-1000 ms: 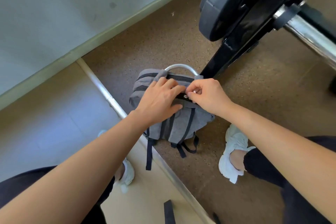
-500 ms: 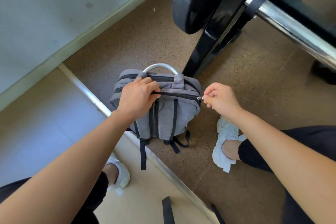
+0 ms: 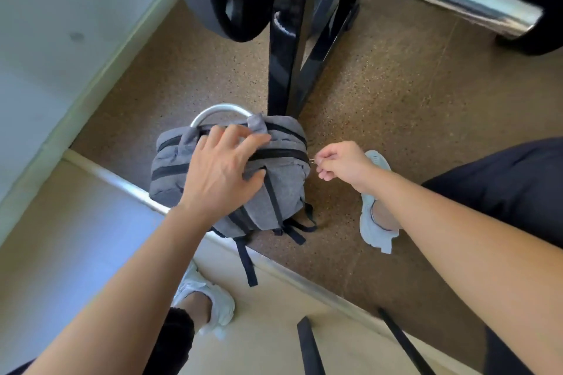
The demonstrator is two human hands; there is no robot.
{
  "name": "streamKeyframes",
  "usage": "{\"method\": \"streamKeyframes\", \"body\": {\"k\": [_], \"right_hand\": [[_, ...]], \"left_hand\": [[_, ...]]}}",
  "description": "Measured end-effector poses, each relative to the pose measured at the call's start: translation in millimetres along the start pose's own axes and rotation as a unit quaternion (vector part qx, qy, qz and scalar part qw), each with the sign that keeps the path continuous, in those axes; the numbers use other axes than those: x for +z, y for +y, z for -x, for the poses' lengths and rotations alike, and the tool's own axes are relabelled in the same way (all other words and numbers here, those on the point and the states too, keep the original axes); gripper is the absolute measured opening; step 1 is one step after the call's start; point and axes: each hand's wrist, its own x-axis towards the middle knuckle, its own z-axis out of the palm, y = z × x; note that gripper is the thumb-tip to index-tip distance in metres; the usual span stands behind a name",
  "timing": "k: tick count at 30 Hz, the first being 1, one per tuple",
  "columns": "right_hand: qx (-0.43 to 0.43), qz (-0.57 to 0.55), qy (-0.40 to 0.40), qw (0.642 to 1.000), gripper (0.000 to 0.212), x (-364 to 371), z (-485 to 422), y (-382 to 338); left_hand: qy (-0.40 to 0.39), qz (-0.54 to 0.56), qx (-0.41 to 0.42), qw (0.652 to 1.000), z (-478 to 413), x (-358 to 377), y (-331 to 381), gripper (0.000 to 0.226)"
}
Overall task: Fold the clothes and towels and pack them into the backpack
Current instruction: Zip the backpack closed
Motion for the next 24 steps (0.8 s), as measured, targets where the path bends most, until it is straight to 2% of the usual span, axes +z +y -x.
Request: {"method": "streamKeyframes", "body": {"k": [2,4,9,11,17,21,24], "right_hand": [[-0.005,0.009,-0.015,1.0,0.013,-5.8,-0.5,-2.3],[-0.017,0.022,-0.022,0.999,0.014,-11.2,-1.3,-4.0],[-0.046,0.013,0.011,0.999,0.013,-11.4,-9.3,-1.3],[-0.034,0.004,0.02,0.999,0.012,-5.5,-14.4,3.0],[0.042,0.021,0.045,0.998,0.017,31.0,-34.1,35.3],[0.053,0.057,0.061,0.995,0.021,44.3,-44.0,37.5],[0.045,0.102,0.025,0.993,0.022,40.5,-45.8,30.1]], "left_hand": [[-0.032,-0.038,0.056,0.997,-9.3,6.1,23.2,0.057],[-0.055,-0.069,0.068,0.994,-14.4,17.3,34.3,0.055],[-0.027,-0.051,0.037,0.998,-20.3,26.5,22.1,0.018],[-0.023,-0.041,0.023,0.999,-21.4,26.1,16.5,0.012],[-0.029,-0.027,0.011,0.999,-18.4,26.9,17.3,0.012],[-0.029,-0.01,0.007,1.0,-17.4,26.4,15.4,0.011],[-0.039,0.005,0.011,0.999,-17.6,24.8,12.1,0.013]]}}
